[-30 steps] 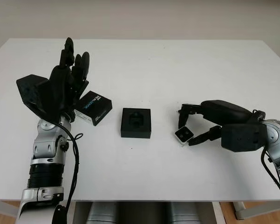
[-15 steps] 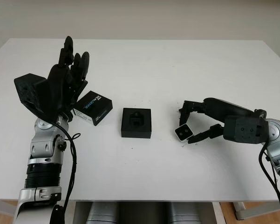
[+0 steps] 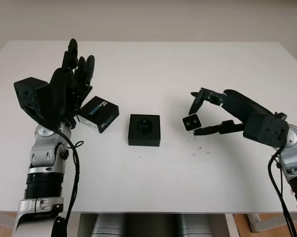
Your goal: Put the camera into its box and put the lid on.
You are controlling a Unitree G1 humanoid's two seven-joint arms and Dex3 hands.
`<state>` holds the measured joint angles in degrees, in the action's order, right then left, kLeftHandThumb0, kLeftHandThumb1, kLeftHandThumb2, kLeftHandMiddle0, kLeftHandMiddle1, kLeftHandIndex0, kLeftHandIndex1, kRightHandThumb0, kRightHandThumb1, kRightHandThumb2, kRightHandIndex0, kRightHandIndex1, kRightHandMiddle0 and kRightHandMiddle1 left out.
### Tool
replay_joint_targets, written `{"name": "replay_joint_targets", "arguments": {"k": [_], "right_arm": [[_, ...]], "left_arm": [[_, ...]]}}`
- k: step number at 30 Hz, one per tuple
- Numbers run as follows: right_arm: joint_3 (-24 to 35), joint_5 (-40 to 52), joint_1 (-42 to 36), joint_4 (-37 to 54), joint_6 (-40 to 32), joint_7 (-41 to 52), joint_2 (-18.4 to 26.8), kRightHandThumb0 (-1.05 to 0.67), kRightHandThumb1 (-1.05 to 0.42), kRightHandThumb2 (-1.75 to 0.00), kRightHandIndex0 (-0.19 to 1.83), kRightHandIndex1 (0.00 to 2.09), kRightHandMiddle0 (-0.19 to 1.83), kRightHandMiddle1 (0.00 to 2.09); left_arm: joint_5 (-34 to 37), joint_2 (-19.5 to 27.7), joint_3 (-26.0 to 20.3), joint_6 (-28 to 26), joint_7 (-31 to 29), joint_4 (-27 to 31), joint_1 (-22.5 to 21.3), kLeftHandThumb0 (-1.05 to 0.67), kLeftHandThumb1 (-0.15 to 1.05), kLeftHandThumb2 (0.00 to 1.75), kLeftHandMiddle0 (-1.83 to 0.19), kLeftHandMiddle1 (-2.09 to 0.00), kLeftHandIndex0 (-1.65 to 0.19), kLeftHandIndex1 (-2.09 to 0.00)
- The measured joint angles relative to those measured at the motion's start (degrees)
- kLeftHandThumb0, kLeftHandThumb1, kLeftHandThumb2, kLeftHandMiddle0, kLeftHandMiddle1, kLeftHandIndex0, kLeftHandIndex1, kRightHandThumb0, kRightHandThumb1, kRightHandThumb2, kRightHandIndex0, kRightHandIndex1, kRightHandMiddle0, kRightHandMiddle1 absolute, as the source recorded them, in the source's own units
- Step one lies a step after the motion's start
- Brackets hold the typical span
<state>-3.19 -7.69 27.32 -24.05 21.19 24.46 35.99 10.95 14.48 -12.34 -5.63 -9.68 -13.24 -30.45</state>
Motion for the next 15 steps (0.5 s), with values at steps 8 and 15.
{"name": "replay_joint_targets", "arguments": {"k": [8,15], "right_arm": [[0.6,0.4,0.1,3.6,-7.8,-2.9,-6.1,-0.45,-0.96,-0.05,0.13,0.07,0.29,1.70],[-0.3,0.3,2.7,-0.6,-8.5,-5.2,-12.4,-0.47,-0.95,-0.05,0.15,0.07,0.32,1.73]], "left_arm": [[0.1,0.0,-0.3,-0.6,0.5,0.1,0.0,-0.63,1.05,0.41,0.12,-0.06,0.15,-0.06],[0.3,0.0,-0.3,-1.3,0.9,0.7,0.0,-0.62,1.05,0.41,0.12,-0.06,0.15,-0.06]]}}
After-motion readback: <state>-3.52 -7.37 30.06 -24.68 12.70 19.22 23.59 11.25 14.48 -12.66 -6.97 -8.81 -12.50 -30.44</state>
